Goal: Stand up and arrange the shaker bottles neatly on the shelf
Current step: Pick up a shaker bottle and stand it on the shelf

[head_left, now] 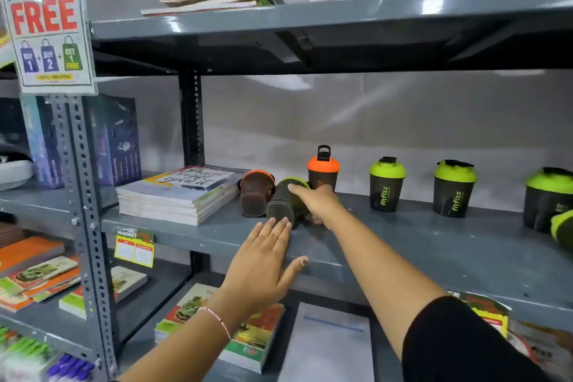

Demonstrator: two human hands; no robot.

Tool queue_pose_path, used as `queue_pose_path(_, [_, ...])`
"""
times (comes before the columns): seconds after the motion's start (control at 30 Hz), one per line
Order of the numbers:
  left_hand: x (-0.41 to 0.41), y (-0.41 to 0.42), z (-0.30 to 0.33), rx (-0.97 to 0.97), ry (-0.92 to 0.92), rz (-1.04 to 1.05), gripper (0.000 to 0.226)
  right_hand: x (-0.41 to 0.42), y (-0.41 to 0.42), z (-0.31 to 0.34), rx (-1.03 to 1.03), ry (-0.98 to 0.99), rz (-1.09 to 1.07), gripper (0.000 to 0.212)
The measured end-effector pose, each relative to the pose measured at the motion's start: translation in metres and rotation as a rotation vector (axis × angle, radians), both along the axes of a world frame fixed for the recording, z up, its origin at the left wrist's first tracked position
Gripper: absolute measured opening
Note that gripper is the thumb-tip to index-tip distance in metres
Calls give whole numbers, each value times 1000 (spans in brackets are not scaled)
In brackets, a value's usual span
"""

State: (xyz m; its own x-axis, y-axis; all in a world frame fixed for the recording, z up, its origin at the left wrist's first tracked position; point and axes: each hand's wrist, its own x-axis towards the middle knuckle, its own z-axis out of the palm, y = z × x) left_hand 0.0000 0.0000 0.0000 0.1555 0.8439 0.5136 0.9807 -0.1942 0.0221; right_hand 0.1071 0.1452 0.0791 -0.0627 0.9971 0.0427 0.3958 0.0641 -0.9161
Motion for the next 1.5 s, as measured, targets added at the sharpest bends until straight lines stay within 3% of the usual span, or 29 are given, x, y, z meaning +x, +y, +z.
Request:
queue_pose_path(0.2, [-4, -3, -3, 138, -64, -34, 69, -8, 5, 14, -98, 38, 46, 97])
queue_pose_path(0.33, [-7, -5, -6, 158, -102, -45, 67, -16, 6, 22, -221, 50, 92, 72])
queue_pose_path(0.47, [-12, 0, -11, 174, -127, -68, 65, -24, 16, 26, -387, 139, 152, 60])
queue_pose_path(0.67, [-14, 5, -14, 174, -93, -66, 68, -8, 18, 26, -456, 227, 177, 62])
queue_pose_path(0.8, [-10, 6, -9, 166, -62, -32, 73, -1, 17, 21, -346, 277, 139, 62])
queue_pose_path(0.97, [-4, 10, -4, 151, -61, -46, 75, 11, 15, 23, -43, 382, 60, 84])
queue_pose_path(1.2, [27, 14, 1, 179, -97, -138, 69, 57, -7, 32, 484, 10, -256, 86])
queue_pose_path(1.5, [50, 18, -5, 161, -122, -184, 70, 127, -23, 19, 517, -229, -433, 84])
